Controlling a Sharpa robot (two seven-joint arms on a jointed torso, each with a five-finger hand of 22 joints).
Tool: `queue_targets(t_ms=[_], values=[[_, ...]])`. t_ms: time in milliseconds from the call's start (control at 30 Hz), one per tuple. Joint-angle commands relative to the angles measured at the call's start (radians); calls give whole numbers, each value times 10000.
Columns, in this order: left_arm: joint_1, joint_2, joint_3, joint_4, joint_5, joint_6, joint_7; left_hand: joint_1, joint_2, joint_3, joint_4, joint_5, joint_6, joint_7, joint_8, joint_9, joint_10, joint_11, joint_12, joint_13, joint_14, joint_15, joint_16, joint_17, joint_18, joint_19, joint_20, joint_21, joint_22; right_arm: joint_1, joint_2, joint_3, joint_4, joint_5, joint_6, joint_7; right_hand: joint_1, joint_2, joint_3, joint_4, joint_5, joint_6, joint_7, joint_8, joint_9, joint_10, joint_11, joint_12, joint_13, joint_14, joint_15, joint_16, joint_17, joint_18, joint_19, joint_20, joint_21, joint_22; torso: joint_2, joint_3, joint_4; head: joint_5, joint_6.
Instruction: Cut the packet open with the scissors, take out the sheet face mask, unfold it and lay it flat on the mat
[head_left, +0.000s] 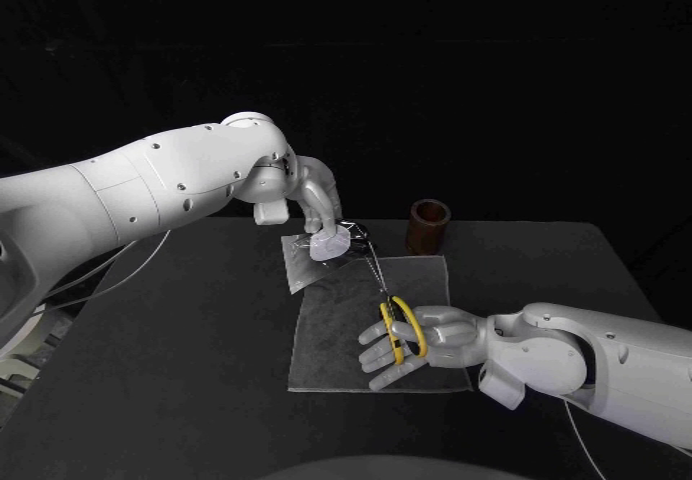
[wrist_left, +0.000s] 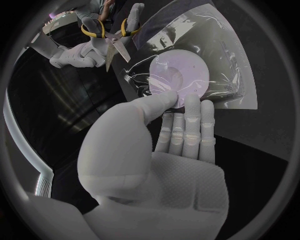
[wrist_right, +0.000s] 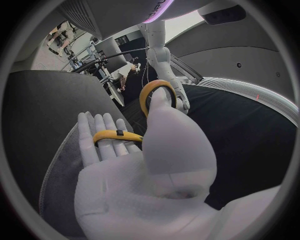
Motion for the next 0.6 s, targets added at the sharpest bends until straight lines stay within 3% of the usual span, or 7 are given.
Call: queue_targets(t_ms=[33,133,600], values=[[2,21,4,51,4,7,-16,-2,107,77,6,26,40,-2,40,12,1019,-349,38,481,-19,-74,51,-8,113,27,-12,69,10,22,55,11,-42,-100,-147,146,24,134,82,-6,-44,-173,1198,213,52,275,150,80,4,738,30,225,105,250,350,12,92,32,-1,0,5,-5,-12],[1,23,3,76,1,11,-14,-2,107,77,6,26,40,-2,40,12,1019,-349,38,481,-19,-74,51,-8,113,27,-12,69,10,31,96,11,-66,-139,-185,153,50,195,124,-15,-40,-119,1194,356,55,359,132,129,-2,959,-4,334,150,285,540,14,129,43,-4,-1,7,-8,5],[0,16,2,138,-2,45,-22,-20,106,95,5,30,41,-1,38,18,1018,-348,46,486,-16,-74,56,-13,113,30,-13,74,10,40,133,11,-148,-204,-293,198,93,253,161,-26,-38,-75,1191,492,40,450,115,178,-9,1066,-34,426,179,318,680,16,154,44,-4,2,-4,10,55]])
